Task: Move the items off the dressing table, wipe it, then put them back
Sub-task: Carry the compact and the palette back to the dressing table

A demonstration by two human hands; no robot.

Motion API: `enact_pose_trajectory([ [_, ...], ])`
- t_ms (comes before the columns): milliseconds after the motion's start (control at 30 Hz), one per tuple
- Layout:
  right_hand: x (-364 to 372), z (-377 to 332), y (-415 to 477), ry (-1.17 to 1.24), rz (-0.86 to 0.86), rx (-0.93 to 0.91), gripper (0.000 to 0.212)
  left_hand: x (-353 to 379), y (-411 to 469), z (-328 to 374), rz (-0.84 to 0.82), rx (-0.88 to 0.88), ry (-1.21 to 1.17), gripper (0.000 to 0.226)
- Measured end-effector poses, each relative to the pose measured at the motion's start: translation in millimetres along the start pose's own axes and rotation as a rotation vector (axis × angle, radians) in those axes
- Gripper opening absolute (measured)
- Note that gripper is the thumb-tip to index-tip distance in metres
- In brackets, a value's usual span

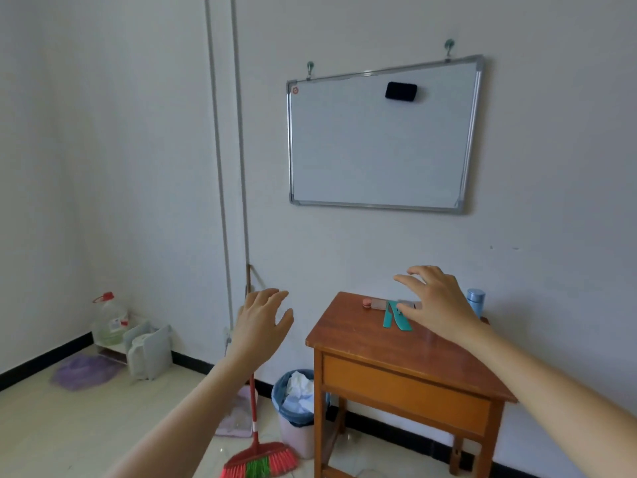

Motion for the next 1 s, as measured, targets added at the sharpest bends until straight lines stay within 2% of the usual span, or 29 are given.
enact_pose_trajectory([
  [200,51,61,83,0.087,-0.119,0.087,0.059,54,99,-11,-0.022,0.002,0.005,0.044],
  [467,194,84,156,0.081,-0.328,0.078,0.061,162,175,-87,-0.153,-0.093,-0.061,0.044],
  [667,262,115,230,0.067,-0.394,0.191,0.060,235,264,-127,-0.270,-0.030,-0.107,0.044],
  [833,291,148,283,0.071,-0.437,0.347,0.057,287,344,-137,-0.391,0.094,-0.043,0.046],
  [900,304,161,290,0.080,-0.442,0.397,0.057,312,366,-136,-0.431,0.133,-0.045,0.046],
  [1000,335,177,273,0.097,-0.539,0.466,0.060,360,374,-131,-0.532,0.138,-0.101,0.045],
])
Point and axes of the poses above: each hand's wrist, its own y-axis towards the middle knuckle, its own x-axis out of the palm, z = x × y, the point moved 9 cm from there along y, towards the middle knuckle, and after that the axes turned 9 degrees about -z, right-handed, at the moved point
